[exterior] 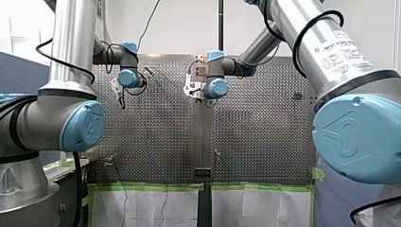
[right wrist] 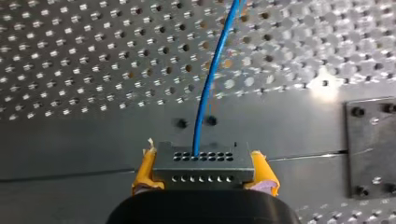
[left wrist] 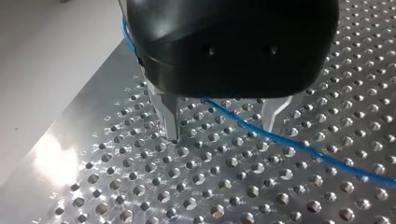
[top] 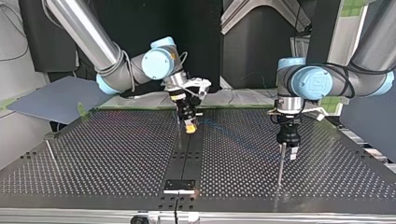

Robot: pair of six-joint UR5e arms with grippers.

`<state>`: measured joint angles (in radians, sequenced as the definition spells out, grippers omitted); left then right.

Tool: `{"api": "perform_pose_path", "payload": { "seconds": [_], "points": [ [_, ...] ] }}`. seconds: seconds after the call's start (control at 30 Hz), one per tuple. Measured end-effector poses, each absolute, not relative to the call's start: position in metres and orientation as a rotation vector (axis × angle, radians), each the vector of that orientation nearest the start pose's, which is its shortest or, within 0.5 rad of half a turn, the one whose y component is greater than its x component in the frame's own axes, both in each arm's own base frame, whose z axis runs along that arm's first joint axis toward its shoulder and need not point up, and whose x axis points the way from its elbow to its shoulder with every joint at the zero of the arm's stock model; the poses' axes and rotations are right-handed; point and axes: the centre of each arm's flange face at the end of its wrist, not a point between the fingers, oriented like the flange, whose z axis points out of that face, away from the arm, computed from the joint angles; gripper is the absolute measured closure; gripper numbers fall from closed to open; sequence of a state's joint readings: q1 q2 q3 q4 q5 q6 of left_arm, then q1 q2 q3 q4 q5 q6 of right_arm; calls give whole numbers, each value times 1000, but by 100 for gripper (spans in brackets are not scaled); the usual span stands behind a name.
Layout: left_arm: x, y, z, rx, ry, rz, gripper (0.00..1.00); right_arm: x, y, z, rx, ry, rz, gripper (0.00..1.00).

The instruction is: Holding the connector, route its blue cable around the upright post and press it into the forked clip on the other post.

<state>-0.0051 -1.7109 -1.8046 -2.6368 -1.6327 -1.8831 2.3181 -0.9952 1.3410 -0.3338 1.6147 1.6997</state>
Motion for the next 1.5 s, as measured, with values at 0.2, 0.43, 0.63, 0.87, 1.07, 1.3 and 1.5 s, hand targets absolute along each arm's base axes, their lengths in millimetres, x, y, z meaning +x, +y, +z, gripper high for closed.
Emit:
{"api": "perform_pose_path", "payload": {
  "seconds": [0.2,0.43,0.63,0.87,1.07,1.3,1.5],
  "points": [
    [540,-132,341,-284,1440,-262,14,559,-424,264,1698,-943,1766,100],
    [545,-135,326,-288,1467,-287,14,538,-436,243,1671,-982,1752,100],
    [545,-135,325,-290,1468,-289,14,516,-447,224,1634,-1017,1716,100],
    [545,-135,325,-295,1468,-297,14,479,-462,185,1599,-1111,1619,100],
    [545,-137,325,-294,1469,-300,14,447,-470,148,1626,-1203,1527,100],
    [544,-140,324,-291,1473,-304,14,427,-473,134,1630,-1239,1480,100],
    [543,-143,324,-289,1476,-308,14,419,-461,118,1636,-1246,1469,100]
  ]
}}
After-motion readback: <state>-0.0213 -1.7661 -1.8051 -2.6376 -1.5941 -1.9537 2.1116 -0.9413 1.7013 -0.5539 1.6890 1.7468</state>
